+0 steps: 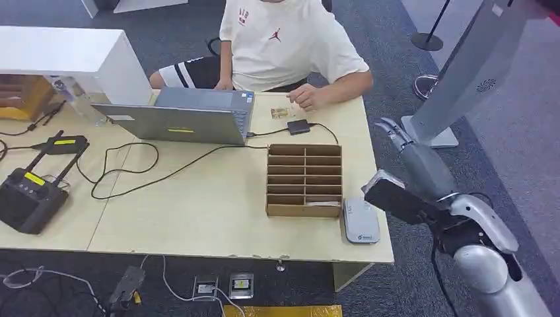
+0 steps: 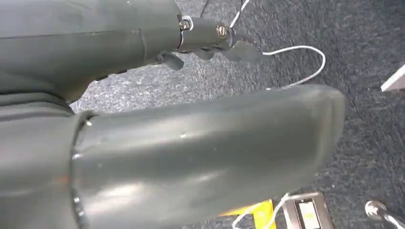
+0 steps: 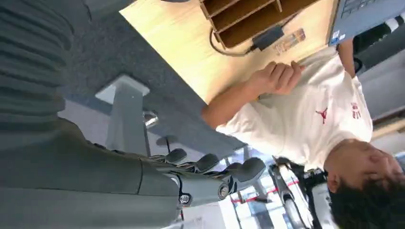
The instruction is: Pass the card to the sensor for recognition and then transmit it.
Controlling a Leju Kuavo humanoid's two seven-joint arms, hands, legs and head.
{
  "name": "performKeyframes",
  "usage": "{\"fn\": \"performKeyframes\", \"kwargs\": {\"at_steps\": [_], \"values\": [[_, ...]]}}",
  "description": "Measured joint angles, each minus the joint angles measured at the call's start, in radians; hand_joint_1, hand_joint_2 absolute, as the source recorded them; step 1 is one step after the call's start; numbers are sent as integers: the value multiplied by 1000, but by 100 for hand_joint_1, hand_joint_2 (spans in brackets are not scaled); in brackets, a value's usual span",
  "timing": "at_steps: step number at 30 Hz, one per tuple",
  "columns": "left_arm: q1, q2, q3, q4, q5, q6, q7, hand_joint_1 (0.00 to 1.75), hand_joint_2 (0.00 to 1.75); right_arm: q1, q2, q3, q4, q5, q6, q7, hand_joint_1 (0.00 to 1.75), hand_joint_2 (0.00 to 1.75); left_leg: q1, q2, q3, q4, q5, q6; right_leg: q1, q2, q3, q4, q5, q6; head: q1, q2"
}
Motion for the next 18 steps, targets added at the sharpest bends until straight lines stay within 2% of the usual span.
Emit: {"fn": "performKeyframes", "kwargs": {"at_steps": [3, 6, 18], "values": [[-4, -5, 0, 5, 1, -1, 1, 0, 0, 15, 2, 40, 21, 163, -76, -34, 0, 175, 0, 0, 0, 0, 0, 0, 0, 0, 0, 0, 0, 0, -1, 0], [-8, -11, 0, 9, 7, -3, 9, 0, 0, 20, 2, 82, 50, 294, -89, -33, 0, 175, 0, 0, 0, 0, 0, 0, 0, 0, 0, 0, 0, 0, -1, 0], [2, -10, 1, 16, 27, -14, 26, 0, 0, 14, 19, 188, 170, 388, -81, -45, 0, 175, 0, 0, -1, 0, 0, 0, 0, 0, 0, 0, 0, 0, 0, 0]]}}
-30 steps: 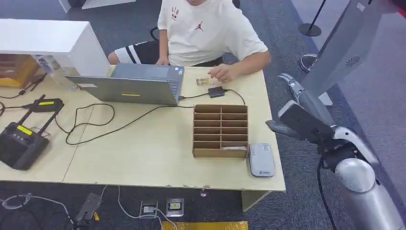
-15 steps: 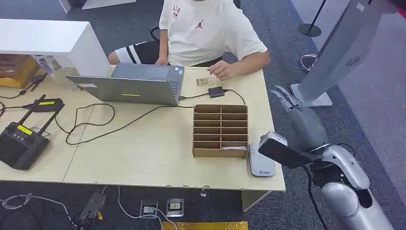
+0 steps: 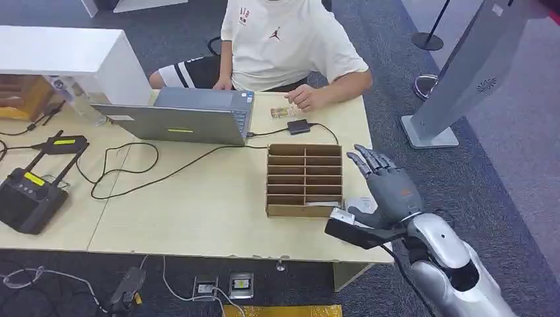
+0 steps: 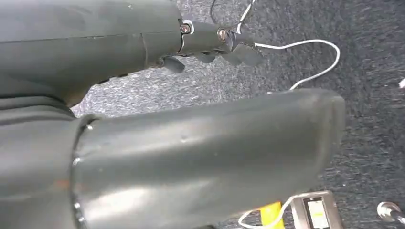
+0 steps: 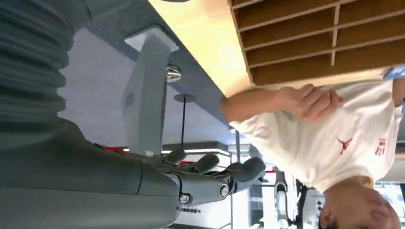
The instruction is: Pass the card to the sensor for recognition and then transmit it.
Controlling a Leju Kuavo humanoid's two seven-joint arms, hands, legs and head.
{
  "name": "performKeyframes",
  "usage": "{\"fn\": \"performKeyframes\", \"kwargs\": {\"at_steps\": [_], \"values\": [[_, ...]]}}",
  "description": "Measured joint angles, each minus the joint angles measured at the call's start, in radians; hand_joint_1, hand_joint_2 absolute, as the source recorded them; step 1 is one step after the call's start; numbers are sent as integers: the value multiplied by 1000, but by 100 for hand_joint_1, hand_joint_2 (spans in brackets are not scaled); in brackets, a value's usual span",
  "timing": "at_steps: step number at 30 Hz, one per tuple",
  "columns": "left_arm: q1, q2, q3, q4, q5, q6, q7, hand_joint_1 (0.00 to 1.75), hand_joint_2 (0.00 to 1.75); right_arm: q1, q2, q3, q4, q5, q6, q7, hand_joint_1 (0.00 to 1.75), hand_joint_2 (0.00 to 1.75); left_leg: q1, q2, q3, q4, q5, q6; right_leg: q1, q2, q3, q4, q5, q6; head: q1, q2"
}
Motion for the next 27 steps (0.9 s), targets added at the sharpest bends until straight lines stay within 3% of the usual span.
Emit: {"fn": "performKeyframes", "kwargs": {"at_steps": [27], "values": [[16, 22, -1, -9, 0, 2, 24, 0, 0, -22, 61, 52, 158, -26, 8, -12, 0, 175, 0, 0, 0, 0, 0, 0, 0, 0, 0, 0, 0, 0, 0, 0]]}}
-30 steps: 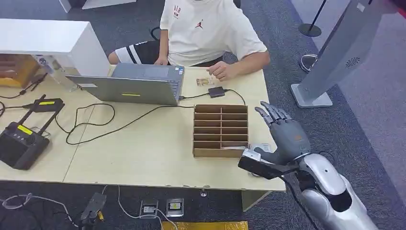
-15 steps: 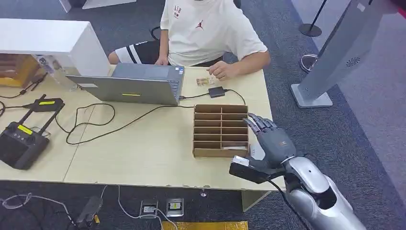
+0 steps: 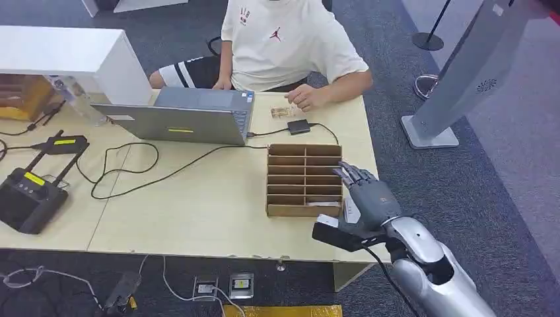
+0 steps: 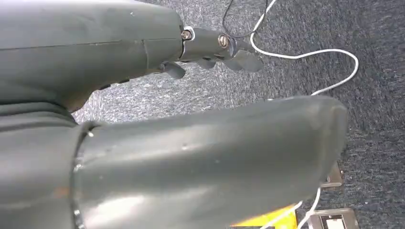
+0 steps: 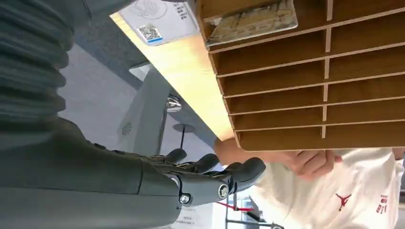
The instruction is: Pass the card to the sensor for recognition and then transmit it.
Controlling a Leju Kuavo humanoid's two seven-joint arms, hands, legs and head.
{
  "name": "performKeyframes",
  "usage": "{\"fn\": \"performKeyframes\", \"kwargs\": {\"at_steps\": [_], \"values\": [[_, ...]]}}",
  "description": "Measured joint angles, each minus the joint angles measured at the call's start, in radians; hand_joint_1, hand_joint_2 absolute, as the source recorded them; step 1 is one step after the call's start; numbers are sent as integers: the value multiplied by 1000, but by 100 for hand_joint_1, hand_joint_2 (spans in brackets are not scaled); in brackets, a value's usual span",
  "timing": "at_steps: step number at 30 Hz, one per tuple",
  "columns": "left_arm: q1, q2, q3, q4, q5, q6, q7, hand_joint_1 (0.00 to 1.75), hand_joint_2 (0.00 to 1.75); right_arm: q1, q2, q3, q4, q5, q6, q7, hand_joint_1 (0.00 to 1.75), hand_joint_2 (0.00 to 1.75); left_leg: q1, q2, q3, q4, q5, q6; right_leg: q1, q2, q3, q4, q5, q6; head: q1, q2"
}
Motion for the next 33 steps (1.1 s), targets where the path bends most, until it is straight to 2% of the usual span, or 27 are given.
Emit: {"fn": "performKeyframes", "kwargs": {"at_steps": [16, 33], "values": [[-11, 0, -5, 0, -2, -8, 3, 0, 0, -11, 58, 0, 123, -32, -106, -48, 0, 175, 0, 0, 0, 0, 0, 0, 0, 0, 0, 0, 0, 0, 0, 0], [-28, -2, -11, 3, -7, -22, 14, 0, 0, -18, 92, -1, 200, -107, -138, -66, 0, 175, 0, 0, 0, 0, 0, 0, 0, 0, 0, 0, 0, 0, 0, 0]]}}
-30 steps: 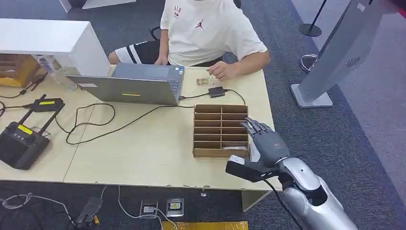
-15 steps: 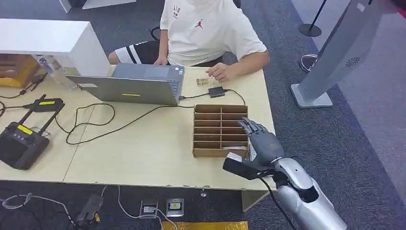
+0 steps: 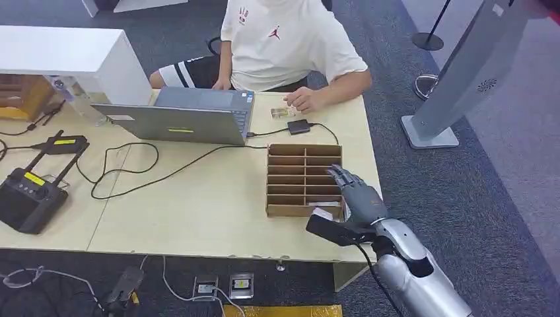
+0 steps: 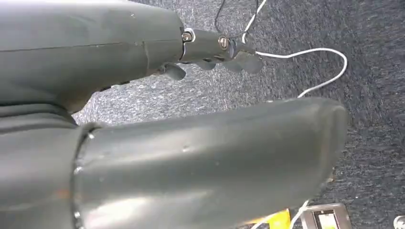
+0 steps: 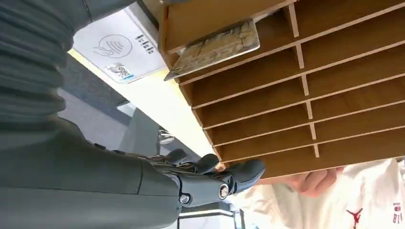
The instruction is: Pass the card to the sensor for recognition and then transmit it.
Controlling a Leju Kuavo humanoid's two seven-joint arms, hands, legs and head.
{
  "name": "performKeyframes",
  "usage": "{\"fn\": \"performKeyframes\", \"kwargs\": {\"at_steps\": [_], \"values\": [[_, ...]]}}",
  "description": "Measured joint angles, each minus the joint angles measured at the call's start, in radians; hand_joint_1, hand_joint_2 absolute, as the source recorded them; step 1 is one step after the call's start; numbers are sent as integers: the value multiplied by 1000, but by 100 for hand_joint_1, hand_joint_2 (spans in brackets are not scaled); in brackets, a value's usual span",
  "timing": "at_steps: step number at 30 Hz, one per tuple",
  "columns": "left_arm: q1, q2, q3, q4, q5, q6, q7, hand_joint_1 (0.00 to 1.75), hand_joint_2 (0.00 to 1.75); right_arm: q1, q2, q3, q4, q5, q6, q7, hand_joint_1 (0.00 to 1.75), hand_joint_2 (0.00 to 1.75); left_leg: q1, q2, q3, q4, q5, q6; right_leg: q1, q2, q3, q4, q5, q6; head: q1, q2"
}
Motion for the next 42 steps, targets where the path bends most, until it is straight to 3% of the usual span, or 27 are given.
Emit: {"fn": "performKeyframes", "kwargs": {"at_steps": [3, 6, 27, 28, 29, 30, 31, 38, 39, 40, 42], "values": [[-15, 1, -5, 0, -8, -7, 57, 0, 0, 0, 2, 0, 0, -6, 0, 4, 0, 175, 0, 0, 0, 0, 0, 0, 0, 0, 0, 0, 0, 0, 0, 0], [-27, 1, -10, 0, -12, -8, 77, 0, 0, -1, 3, 0, 1, -9, 0, 7, 0, 175, 0, 0, 0, 0, 0, 0, 0, 0, 0, 0, 0, 0, 0, 0], [-30, 1, -13, 0, -13, -11, 81, 0, 0, -1, 5, 8, 4, -22, 26, 11, 0, 175, 0, 0, 0, 0, 0, 0, 0, 0, 0, 0, 0, 0, 0, 0], [-30, 1, -13, 0, -13, -11, 81, 0, 0, -1, 5, 8, 4, -22, 26, 11, 14, 175, 0, 0, 0, 0, 0, 0, 0, 0, 0, 0, 0, 0, 0, 0], [-30, 1, -13, 0, -13, -11, 81, 0, 0, -2, 5, 8, 4, -23, 27, 11, 110, 175, 0, 0, 0, 0, 0, 0, 0, 0, 0, 0, 0, 0, 0, 0], [-30, 1, -13, 0, -13, -12, 81, 0, 0, -2, 5, 8, 4, -24, 29, 11, 115, 175, 0, 0, 0, 0, 0, 0, 0, 0, 0, 0, 0, 0, 0, 0], [-30, 1, -13, 0, -13, -12, 81, 0, 0, -2, 5, 9, 4, -25, 33, 11, 141, 175, 0, 0, 0, 0, 0, 0, 0, 0, 0, 0, 0, 0, 0, 0], [-26, 1, -13, 1, -11, -13, 80, 0, 0, -2, 5, 12, 4, -34, 44, 13, 147, 175, 0, 0, 0, 0, 0, 0, 0, 0, 0, 0, 0, 0, 0, 0], [-25, 1, -13, 1, -11, -12, 80, 0, 0, -2, 5, 13, 4, -35, 44, 13, 152, 175, 0, 0, 0, 0, 0, 0, 0, 0, 0, 0, 0, 0, 0, 0], [-25, 0, -13, 1, -11, -12, 80, 0, 0, -2, 5, 15, 4, -35, 44, 13, 175, 175, 0, 0, 0, 0, 0, 0, 0, 0, 0, 0, 0, 0, 0, 0], [-25, 0, -13, 2, -11, -12, 80, 0, 0, -2, 5, 18, 4, -35, 44, 13, 175, 175, 0, 0, 0, 0, 0, 0, 0, 0, 0, 0, 0, 0, 0, 0]]}}
